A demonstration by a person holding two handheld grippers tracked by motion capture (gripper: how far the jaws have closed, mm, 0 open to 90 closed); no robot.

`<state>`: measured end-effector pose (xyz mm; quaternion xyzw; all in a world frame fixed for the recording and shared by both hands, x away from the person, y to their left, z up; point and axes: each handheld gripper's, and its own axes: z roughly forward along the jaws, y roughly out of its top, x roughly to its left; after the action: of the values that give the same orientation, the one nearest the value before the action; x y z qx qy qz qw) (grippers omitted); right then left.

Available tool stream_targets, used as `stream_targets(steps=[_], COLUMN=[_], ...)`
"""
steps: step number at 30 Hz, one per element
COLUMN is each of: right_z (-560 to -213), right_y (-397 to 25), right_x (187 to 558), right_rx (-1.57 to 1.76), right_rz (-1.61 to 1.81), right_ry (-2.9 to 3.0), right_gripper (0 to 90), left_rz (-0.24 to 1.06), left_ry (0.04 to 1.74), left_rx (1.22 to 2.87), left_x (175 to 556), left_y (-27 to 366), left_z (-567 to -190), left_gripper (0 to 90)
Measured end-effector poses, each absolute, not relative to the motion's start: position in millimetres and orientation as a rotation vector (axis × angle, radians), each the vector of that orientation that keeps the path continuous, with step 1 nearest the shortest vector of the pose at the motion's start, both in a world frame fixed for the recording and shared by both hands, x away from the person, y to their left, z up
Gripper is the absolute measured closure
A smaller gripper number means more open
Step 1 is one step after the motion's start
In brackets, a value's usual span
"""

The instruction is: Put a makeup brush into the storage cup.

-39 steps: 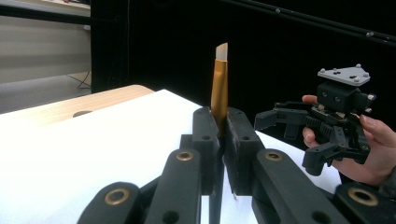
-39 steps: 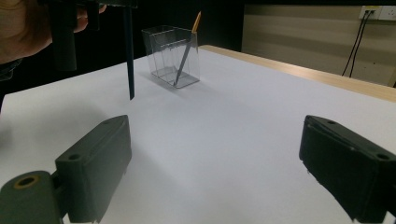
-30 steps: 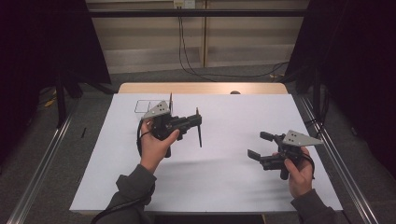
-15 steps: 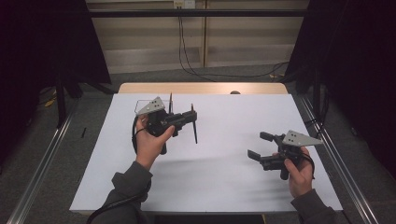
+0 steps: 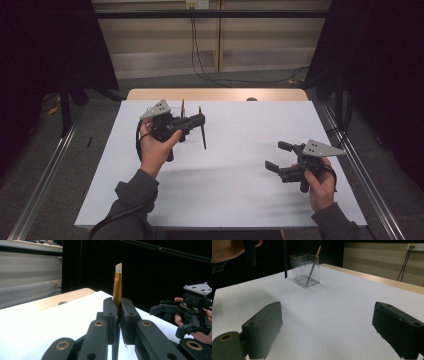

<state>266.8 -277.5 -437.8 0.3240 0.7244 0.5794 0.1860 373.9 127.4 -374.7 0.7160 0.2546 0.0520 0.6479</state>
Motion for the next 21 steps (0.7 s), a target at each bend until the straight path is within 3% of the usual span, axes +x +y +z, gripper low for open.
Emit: stream_targets(steps=[21], right_z=[-437.1], right_y=[-278.6], right_x=[266.1], right_rx=[0.907], right_rz=[1.630], right_ry=[2.040], right_gripper=[8.9], left_rz=[0.144], left_ry=[0.609], left_rx=[1.619], left_x=[382.0], left_y=[138.4], left_z=[-364.4], left_gripper=[83.8])
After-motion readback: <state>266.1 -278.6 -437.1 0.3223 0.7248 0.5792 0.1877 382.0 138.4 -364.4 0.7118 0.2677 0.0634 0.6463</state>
